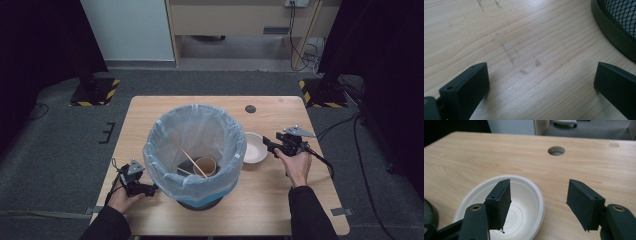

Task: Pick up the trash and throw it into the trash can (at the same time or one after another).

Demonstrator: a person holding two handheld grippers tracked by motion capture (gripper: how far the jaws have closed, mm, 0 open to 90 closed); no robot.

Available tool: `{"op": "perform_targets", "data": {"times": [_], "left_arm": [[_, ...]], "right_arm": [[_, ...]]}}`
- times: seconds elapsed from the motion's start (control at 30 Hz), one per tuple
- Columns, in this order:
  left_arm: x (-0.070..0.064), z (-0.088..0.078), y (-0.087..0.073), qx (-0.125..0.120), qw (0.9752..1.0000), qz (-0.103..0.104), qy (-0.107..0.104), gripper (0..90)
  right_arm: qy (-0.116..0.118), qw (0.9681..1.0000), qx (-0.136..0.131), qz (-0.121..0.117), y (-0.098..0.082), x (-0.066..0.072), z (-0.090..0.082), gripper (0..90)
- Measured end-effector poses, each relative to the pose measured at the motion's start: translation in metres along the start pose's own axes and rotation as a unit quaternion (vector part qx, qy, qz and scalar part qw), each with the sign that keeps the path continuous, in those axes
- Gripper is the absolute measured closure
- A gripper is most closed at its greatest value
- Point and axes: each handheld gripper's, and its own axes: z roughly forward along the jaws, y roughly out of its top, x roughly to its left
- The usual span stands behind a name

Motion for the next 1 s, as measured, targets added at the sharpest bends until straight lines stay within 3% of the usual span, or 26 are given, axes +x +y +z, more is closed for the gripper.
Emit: {"op": "perform_targets", "data": {"times": [0.1,0.2,0.47,0.63,0.77,0.8,1.0], "left_arm": [[0.0,0.0,0.0,0.0,1.0,0.0,0.0,0.0],[0.0,0.0,0.0,0.0,1.0,0.0,0.0,0.0],[0.0,0.0,0.0,0.0,1.0,0.0,0.0,0.0],[0.0,0.0,0.0,0.0,1.0,0.0,0.0,0.0],[0.0,0.0,0.0,0.0,1.0,0.0,0.0,0.0],[0.0,0.0,0.0,0.0,1.0,0.0,0.0,0.0],[0.0,0.0,0.0,0.0,1.0,0.0,0.0,0.0]], "right_arm": [[-0.005,0.9998,0.021,0.0,-0.007,-0.001,0.007,41.0],[-0.013,0.999,0.042,0.014,-0.016,-0.003,0.016,45.7],[-0.013,0.9966,0.081,0.007,-0.023,0.003,0.024,54.1],[-0.011,0.9955,0.093,0.013,-0.027,0.004,0.026,58.4],[-0.008,0.9945,0.103,0.016,-0.028,0.006,0.027,66.5],[-0.009,0.9942,0.106,0.018,-0.028,0.007,0.026,72.7],[0.0,0.9947,0.096,0.036,-0.026,0.008,0.022,78.1]]}}
